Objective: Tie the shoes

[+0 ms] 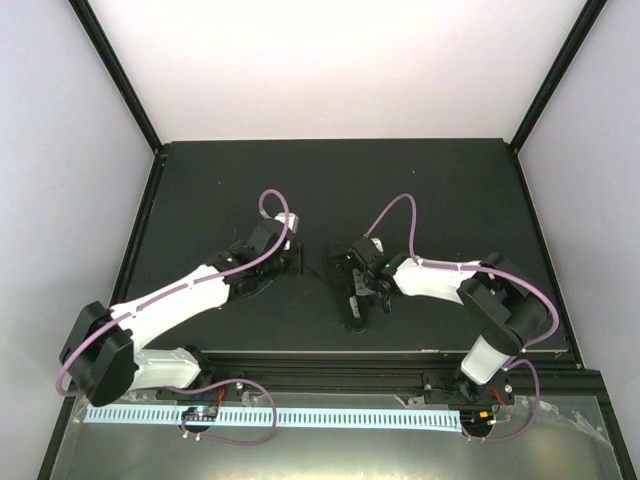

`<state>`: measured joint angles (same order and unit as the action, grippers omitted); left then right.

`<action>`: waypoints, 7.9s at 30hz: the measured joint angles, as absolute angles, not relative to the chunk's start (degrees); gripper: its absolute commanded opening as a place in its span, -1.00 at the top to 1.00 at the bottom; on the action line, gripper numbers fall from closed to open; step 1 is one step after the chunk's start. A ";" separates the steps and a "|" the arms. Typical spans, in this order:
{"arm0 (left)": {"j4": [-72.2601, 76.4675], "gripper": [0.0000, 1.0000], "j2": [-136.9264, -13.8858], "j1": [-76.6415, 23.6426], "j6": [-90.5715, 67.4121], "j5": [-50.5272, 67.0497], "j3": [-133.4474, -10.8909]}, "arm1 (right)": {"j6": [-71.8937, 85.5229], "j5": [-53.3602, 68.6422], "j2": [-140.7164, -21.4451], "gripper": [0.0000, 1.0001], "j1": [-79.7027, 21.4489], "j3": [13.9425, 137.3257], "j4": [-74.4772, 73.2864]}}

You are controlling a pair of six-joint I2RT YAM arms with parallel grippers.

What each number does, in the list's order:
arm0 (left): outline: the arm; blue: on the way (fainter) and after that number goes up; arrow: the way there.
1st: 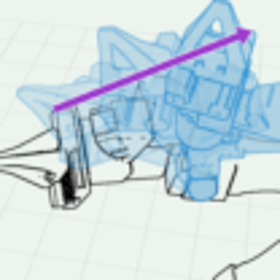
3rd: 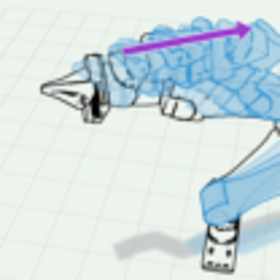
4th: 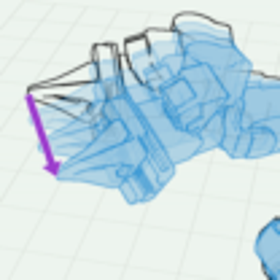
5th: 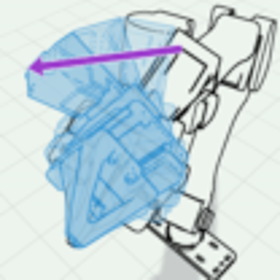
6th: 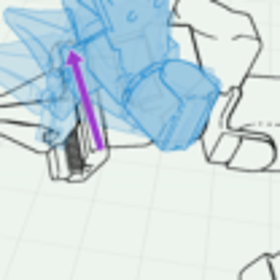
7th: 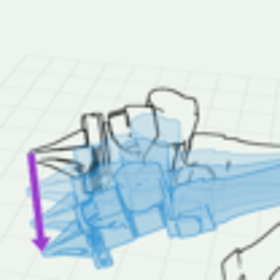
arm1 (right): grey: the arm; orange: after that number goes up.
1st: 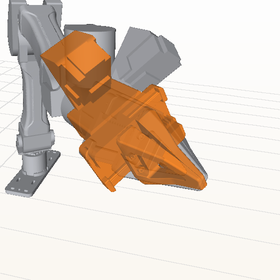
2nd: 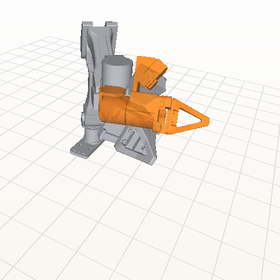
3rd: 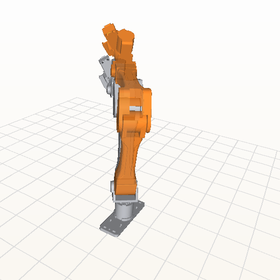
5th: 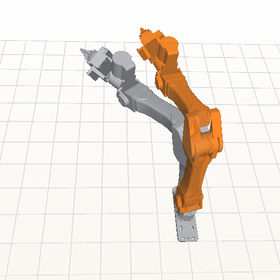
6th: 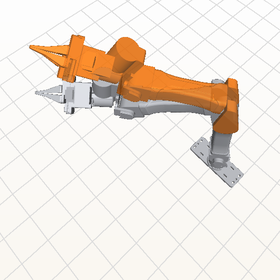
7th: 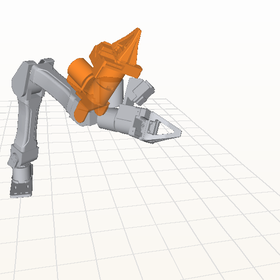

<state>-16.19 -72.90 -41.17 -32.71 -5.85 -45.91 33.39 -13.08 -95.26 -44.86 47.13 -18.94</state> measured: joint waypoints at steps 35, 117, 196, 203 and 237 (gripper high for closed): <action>-15.35 0.97 -57.95 -22.87 -20.80 21.37 -42.81 | 33.61 -24.71 -50.43 0.97 -30.13 51.09 -42.30; -40.84 0.09 -121.43 -51.94 1.32 15.99 -93.86 | 33.39 0.23 -31.79 0.97 -30.13 33.54 -23.73; -19.53 0.38 -92.64 -50.00 -36.29 3.36 -50.33 | 35.88 4.14 -30.50 0.97 -30.13 29.32 -36.42; -20.12 0.03 -90.39 -48.80 -32.18 3.33 -50.28 | 39.44 12.80 -35.97 0.97 -30.13 29.32 -40.03; -44.03 0.25 -124.31 -60.47 0.03 -7.20 -94.76 | 42.81 19.09 -34.89 0.97 -30.13 29.21 -47.64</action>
